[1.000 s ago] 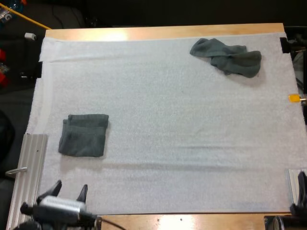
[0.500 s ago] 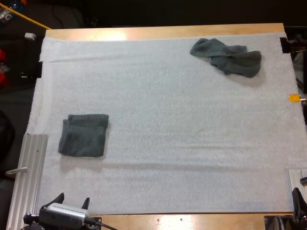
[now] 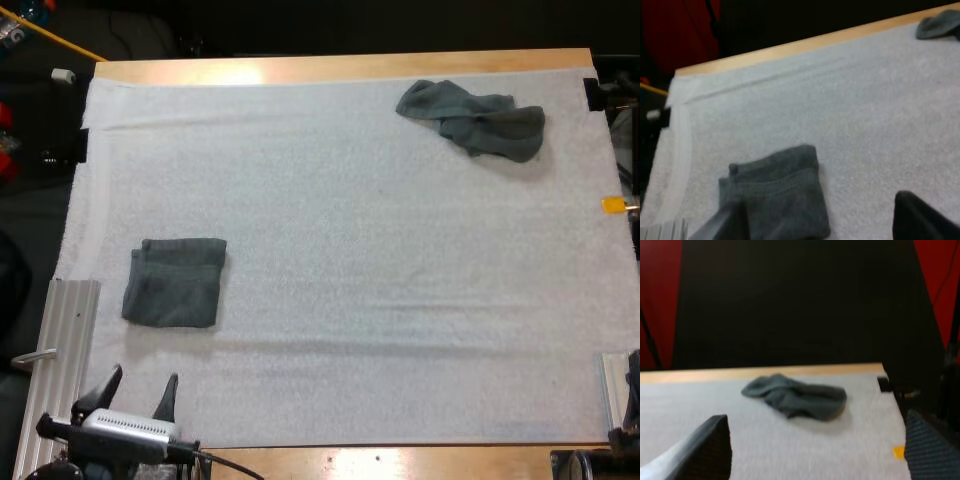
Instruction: Pick towel from pile, fold and stack
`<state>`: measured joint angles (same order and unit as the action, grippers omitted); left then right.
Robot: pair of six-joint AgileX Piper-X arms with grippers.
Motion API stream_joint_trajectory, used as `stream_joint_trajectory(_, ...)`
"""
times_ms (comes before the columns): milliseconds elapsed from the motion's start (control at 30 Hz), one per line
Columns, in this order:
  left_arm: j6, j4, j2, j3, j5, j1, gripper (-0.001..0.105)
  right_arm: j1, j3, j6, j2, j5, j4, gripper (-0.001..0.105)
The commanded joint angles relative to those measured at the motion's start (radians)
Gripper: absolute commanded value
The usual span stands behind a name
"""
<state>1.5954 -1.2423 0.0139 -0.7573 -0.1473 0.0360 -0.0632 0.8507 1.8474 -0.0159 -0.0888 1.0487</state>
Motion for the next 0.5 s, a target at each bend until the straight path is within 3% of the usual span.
stream_joint_trajectory(0, -0.001, 0.049, 0.138, 0.013, 0.008, 0.002, 0.058, 0.000, -0.014, 0.004, -0.038, -0.009, -0.045, 0.070)
stream_joint_trajectory(467, -0.001, 0.203, 0.136, 0.205, 0.003, 0.002, 0.058, 0.000, -0.196, -0.046, -0.037, -0.009, -0.074, 0.070)
